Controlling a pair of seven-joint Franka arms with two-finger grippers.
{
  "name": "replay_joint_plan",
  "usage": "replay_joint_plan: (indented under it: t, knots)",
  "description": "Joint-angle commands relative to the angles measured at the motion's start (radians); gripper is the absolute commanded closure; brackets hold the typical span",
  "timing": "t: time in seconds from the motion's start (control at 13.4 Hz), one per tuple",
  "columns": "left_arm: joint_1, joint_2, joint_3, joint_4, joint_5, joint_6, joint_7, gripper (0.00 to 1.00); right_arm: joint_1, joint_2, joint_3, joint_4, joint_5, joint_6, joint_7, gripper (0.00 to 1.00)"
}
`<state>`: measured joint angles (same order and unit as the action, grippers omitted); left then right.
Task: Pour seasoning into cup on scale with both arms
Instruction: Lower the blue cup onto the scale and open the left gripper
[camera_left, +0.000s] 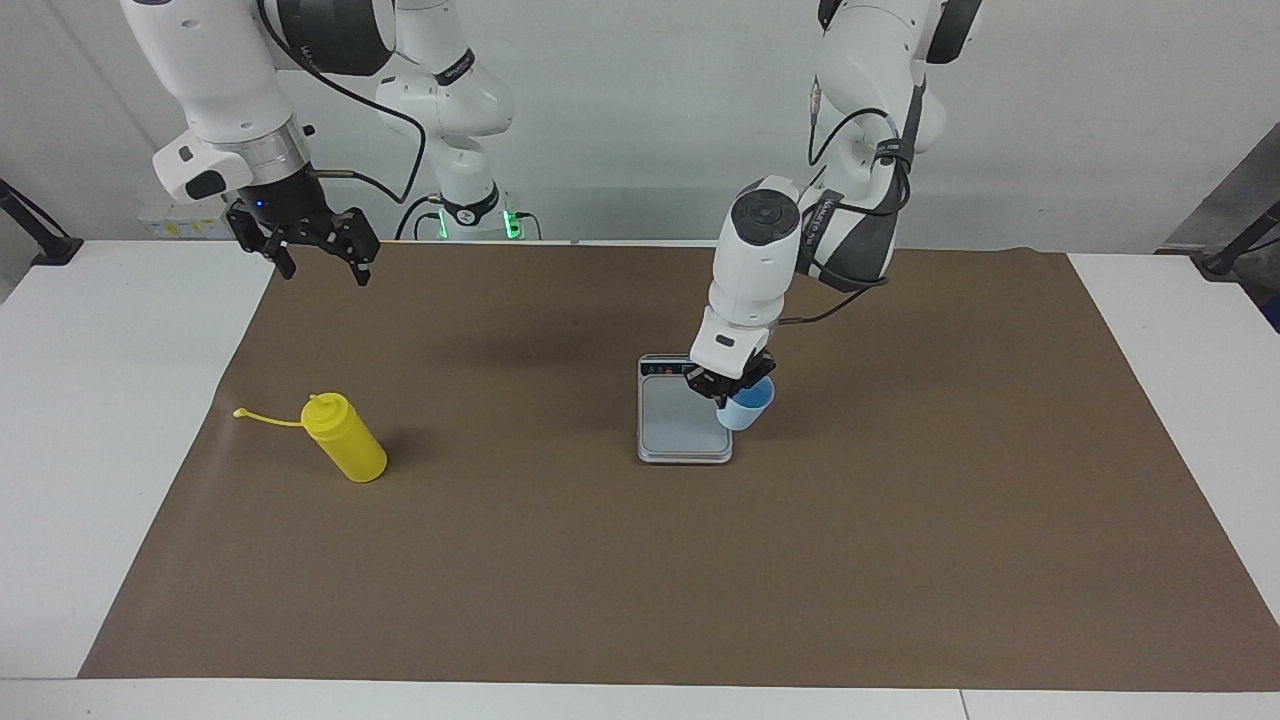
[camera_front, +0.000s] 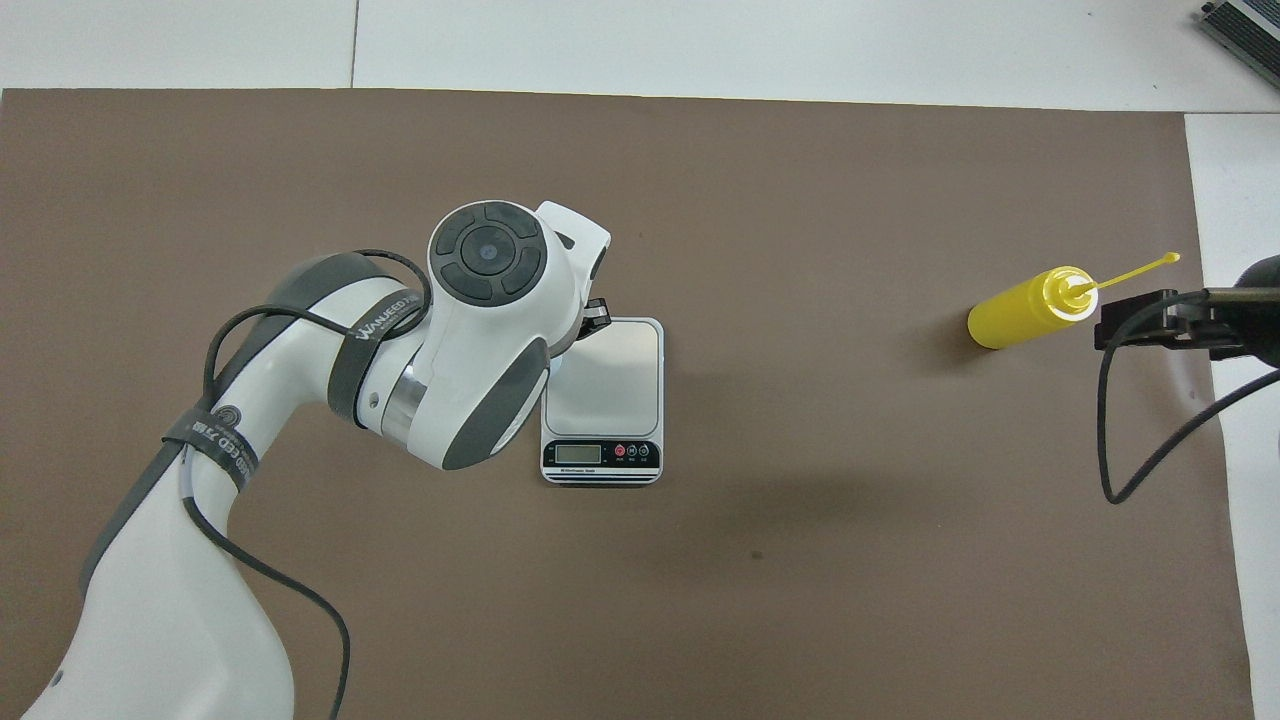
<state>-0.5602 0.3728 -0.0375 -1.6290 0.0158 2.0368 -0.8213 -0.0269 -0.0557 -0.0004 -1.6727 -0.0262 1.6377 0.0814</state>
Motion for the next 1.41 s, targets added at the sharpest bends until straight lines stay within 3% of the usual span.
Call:
replay_joint_plan:
  t: [0.0, 0.37, 1.34]
  knots:
    - [-0.026, 0.058, 0.016, 0.095, 0.035, -0.069, -0.021, 1.00, 0.002, 0.004, -0.007, 0.008, 0.012, -0.019, -0.002, 0.00]
    - [-0.043, 0.093, 0.019, 0.166, 0.038, -0.130, -0.022, 1.00, 0.002, 0.004, -0.006, 0.008, 0.012, -0.019, -0.002, 0.00]
    - [-0.102, 0.153, 0.019, 0.225, 0.044, -0.125, -0.131, 1.00, 0.002, 0.004, -0.007, 0.008, 0.011, -0.019, -0.002, 0.00]
